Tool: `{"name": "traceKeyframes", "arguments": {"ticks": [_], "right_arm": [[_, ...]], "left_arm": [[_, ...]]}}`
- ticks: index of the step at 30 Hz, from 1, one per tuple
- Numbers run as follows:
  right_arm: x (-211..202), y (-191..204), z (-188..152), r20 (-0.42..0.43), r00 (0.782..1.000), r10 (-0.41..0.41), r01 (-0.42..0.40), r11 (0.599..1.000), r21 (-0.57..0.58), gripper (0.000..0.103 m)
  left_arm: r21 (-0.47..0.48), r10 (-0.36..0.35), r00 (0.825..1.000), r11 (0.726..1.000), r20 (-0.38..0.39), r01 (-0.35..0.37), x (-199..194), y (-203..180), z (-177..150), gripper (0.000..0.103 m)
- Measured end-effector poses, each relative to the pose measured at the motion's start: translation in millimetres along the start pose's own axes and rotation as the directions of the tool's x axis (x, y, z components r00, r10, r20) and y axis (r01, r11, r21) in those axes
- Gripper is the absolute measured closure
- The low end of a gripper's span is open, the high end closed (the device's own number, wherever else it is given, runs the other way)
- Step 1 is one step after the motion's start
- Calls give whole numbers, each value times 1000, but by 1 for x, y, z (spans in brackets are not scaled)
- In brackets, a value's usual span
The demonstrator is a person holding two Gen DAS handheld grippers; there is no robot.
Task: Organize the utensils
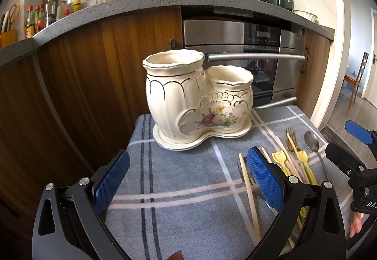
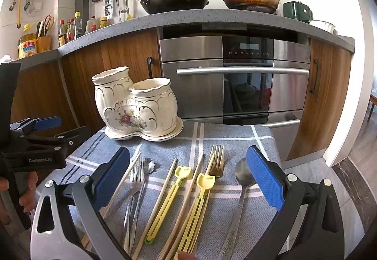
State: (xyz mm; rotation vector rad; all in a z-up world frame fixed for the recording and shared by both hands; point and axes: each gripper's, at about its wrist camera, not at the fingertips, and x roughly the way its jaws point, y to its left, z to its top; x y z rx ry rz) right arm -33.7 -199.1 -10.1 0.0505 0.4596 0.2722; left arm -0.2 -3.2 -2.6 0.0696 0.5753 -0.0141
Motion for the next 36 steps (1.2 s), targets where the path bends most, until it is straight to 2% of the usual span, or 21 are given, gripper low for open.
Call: {"name": "traceKeyframes", "arguments": {"ticks": [15, 20, 28, 36], "right_arm": [[-1, -1, -3, -4, 1000, 13, -13, 1000, 10, 5], [-1, 1, 6, -19, 1000, 1, -1, 1000, 17, 5], [-20, 15, 30, 9, 1000, -19, 19, 1000, 3, 5], [-33, 24, 40, -2, 1000, -26, 27, 1000, 10, 5]], "left_arm": [[-14, -4, 1000, 1000, -8, 4, 0, 2, 1, 4], [-13, 7, 1000, 1000, -9, -7, -6, 3, 6, 4], [-3, 5, 998, 1000, 57, -5, -36, 8, 20, 4], [-20, -17, 997, 1000, 77, 18, -58, 19, 27, 4]]}}
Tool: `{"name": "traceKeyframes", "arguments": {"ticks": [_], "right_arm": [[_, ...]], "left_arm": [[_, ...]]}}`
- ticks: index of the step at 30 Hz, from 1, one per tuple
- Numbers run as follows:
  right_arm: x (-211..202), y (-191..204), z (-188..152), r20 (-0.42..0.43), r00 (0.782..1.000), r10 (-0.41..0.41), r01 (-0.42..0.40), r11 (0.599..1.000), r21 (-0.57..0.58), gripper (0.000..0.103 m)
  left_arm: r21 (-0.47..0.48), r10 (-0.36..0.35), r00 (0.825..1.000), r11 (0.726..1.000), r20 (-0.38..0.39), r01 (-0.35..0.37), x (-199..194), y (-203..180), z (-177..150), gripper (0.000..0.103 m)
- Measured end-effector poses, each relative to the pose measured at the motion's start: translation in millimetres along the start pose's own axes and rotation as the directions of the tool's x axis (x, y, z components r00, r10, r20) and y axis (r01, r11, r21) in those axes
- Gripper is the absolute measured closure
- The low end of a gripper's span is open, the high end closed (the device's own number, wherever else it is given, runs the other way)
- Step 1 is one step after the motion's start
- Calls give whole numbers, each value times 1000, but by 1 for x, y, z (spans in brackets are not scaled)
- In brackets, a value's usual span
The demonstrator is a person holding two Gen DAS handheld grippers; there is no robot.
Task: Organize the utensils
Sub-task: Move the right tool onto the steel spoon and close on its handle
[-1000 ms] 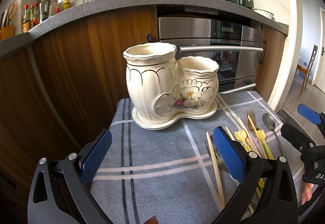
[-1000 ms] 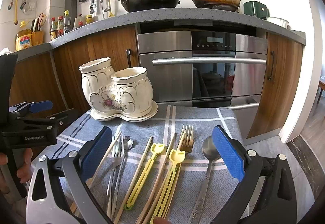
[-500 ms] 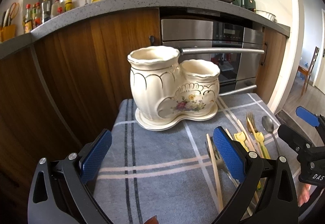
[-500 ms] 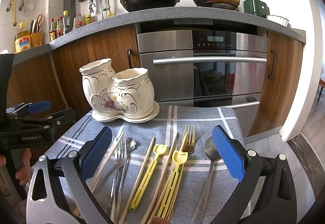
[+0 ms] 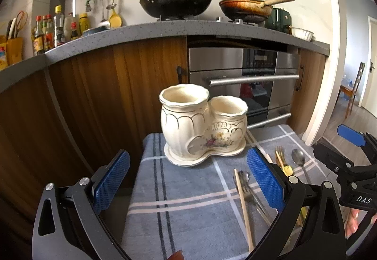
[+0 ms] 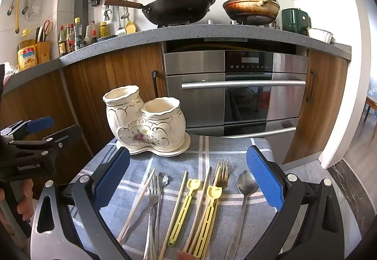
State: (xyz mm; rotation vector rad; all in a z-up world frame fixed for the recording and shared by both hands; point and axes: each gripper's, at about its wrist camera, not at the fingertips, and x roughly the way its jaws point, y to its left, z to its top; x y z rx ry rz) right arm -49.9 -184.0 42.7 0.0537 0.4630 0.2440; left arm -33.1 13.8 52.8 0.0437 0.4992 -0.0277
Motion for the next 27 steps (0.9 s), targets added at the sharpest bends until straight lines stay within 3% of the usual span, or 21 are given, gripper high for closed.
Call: {"name": "traceKeyframes", "arguments": {"ticks": [13, 19, 24, 27], "right_arm": [[-9, -4, -1, 7, 1000, -25, 25, 1000, 11, 5], [-7, -33, 11, 21, 997, -79, 78, 996, 47, 5], [19, -62, 13, -80, 984, -159, 160, 987, 7, 6], [34, -85, 6, -150, 975, -163, 171, 984, 44, 6]], "left_arm": [[21, -15, 1000, 1000, -20, 15, -5, -6, -1, 4], [170, -48, 993, 983, -109, 66, 22, -29, 3, 4], [138, -133, 985, 979, -112, 148, 46, -30, 2, 4], [105, -183, 975, 975, -126, 197, 58, -27, -5, 4]]}}
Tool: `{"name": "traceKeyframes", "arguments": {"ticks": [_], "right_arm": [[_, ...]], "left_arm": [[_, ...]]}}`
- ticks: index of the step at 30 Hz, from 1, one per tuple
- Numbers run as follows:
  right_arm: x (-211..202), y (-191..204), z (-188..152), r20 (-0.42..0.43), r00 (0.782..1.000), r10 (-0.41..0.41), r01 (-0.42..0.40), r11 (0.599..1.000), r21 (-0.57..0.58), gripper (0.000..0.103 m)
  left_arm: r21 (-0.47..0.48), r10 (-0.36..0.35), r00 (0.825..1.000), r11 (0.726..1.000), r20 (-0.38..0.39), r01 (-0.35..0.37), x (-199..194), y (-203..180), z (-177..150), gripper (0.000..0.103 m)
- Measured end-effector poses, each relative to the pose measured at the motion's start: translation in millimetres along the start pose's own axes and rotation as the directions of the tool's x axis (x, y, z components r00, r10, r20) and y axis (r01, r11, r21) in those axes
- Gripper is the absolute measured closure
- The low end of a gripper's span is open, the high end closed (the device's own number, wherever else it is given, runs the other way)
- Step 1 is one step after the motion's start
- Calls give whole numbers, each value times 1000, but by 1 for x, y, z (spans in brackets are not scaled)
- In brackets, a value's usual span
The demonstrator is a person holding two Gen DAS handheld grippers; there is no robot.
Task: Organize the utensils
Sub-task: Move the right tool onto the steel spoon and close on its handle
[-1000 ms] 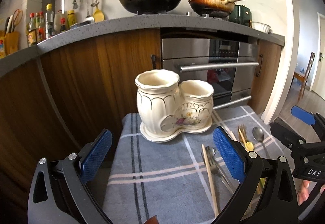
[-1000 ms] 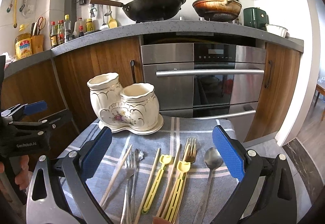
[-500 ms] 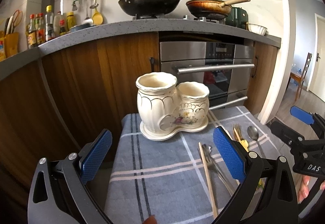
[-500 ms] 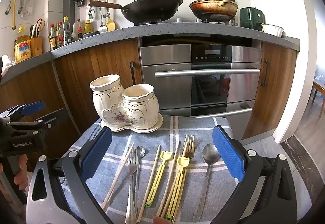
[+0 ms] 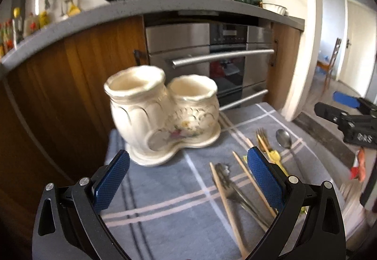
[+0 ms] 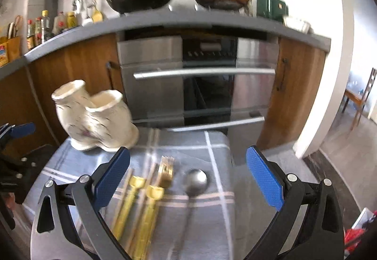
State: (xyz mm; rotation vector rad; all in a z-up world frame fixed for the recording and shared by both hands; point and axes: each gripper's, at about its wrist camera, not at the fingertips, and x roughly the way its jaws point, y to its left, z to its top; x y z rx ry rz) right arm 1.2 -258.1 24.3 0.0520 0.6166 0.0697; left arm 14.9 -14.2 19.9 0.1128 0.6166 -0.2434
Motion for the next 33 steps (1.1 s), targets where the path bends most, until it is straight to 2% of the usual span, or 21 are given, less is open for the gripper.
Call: {"name": "traceKeyframes", "arguments": {"ticks": [3, 8, 11, 13, 15, 20, 22, 29, 30, 32, 33], "right_arm": [[18, -17, -7, -54, 998, -23, 25, 999, 21, 6], [47, -18, -25, -140, 990, -29, 29, 1000, -4, 6], [67, -12, -34, -170, 985, -36, 25, 998, -66, 19], [80, -12, -37, -196, 980, -40, 22, 996, -90, 35], [92, -15, -39, -225, 974, -27, 9, 997, -80, 44], [107, -17, -42, -261, 965, 23, -41, 997, -65, 56], [114, -14, -44, -282, 959, 39, -59, 996, -65, 65], [119, -11, -42, -299, 952, 73, -99, 993, -72, 68], [119, -9, -42, -299, 950, 86, -114, 991, -76, 77], [118, -5, -43, -293, 953, 72, -106, 989, -101, 80], [116, -4, -42, -285, 956, 72, -106, 989, -104, 86]], "left_arm": [[-6, -32, 999, 999, -9, 32, 11, 4, -9, 4], [-35, -63, 997, 997, -43, 62, 25, 13, -18, 4], [-22, -51, 997, 999, -62, 49, 33, 14, -21, 4], [-14, -50, 997, 999, -67, 49, 35, 13, -22, 4], [-9, -51, 996, 999, -69, 51, 36, 14, -24, 4], [-3, -46, 995, 999, -84, 46, 41, 15, -26, 4], [-5, -44, 995, 999, -91, 44, 43, 16, -26, 4], [5, -44, 994, 999, -99, 44, 47, 15, -26, 4], [8, -43, 994, 999, -100, 44, 48, 14, -27, 4], [13, -41, 994, 999, -103, 43, 49, 14, -27, 4], [15, -42, 994, 999, -105, 44, 49, 14, -27, 4]]}}
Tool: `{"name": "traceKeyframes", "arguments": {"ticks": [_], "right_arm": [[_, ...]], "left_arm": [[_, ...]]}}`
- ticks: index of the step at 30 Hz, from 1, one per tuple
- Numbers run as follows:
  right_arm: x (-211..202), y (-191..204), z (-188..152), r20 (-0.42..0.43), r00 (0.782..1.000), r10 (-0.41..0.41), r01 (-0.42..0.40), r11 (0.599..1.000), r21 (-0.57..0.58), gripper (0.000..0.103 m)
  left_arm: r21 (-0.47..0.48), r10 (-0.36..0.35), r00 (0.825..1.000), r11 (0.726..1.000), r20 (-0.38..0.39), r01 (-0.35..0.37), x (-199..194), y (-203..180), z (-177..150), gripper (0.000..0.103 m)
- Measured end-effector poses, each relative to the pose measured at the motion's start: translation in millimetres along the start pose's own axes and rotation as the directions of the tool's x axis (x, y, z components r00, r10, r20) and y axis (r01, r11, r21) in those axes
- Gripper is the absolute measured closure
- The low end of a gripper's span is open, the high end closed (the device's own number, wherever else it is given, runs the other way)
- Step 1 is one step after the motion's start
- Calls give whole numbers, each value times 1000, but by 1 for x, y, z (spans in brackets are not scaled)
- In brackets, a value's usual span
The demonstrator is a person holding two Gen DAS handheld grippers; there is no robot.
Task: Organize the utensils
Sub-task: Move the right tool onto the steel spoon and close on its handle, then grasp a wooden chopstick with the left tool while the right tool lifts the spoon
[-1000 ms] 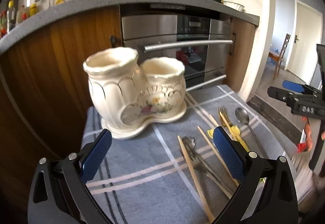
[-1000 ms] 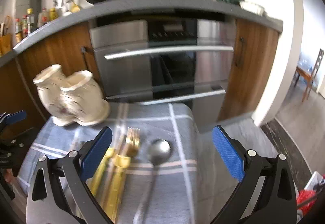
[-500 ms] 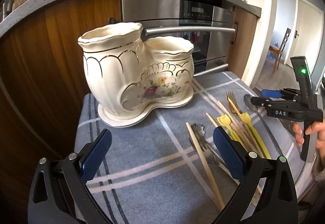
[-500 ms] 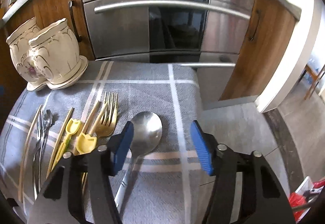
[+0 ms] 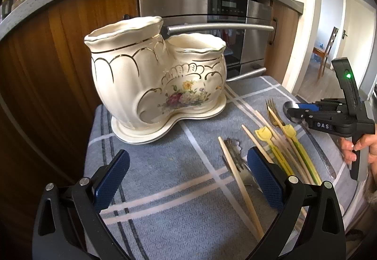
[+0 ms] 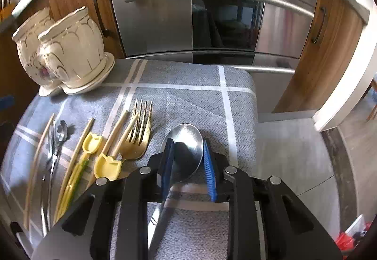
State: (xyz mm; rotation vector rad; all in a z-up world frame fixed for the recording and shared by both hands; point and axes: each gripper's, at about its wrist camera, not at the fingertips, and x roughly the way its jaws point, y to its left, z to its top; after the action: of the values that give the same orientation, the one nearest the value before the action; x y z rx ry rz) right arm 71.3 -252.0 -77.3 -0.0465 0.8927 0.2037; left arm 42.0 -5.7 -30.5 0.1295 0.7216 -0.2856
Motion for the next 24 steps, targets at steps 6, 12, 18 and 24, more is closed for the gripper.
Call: {"name": "traceKeyframes", "arguments": {"ticks": [6, 12, 18, 24], "right_arm": [[-13, -5, 1, 68, 997, 23, -25, 999, 26, 100], [-35, -12, -1, 142, 988, 53, -65, 994, 84, 101], [-47, -16, -1, 186, 980, 70, -88, 992, 92, 101], [-49, -18, -2, 194, 977, 86, -105, 990, 95, 101]], "left_arm": [[3, -31, 999, 999, -36, 32, 7, -5, -6, 4], [-13, -114, 986, 994, -121, 113, 20, -13, -14, 8], [-17, -161, 970, 987, -185, 160, 31, -22, -18, 40], [-9, -180, 964, 983, -193, 182, 37, -29, -18, 69]]}}
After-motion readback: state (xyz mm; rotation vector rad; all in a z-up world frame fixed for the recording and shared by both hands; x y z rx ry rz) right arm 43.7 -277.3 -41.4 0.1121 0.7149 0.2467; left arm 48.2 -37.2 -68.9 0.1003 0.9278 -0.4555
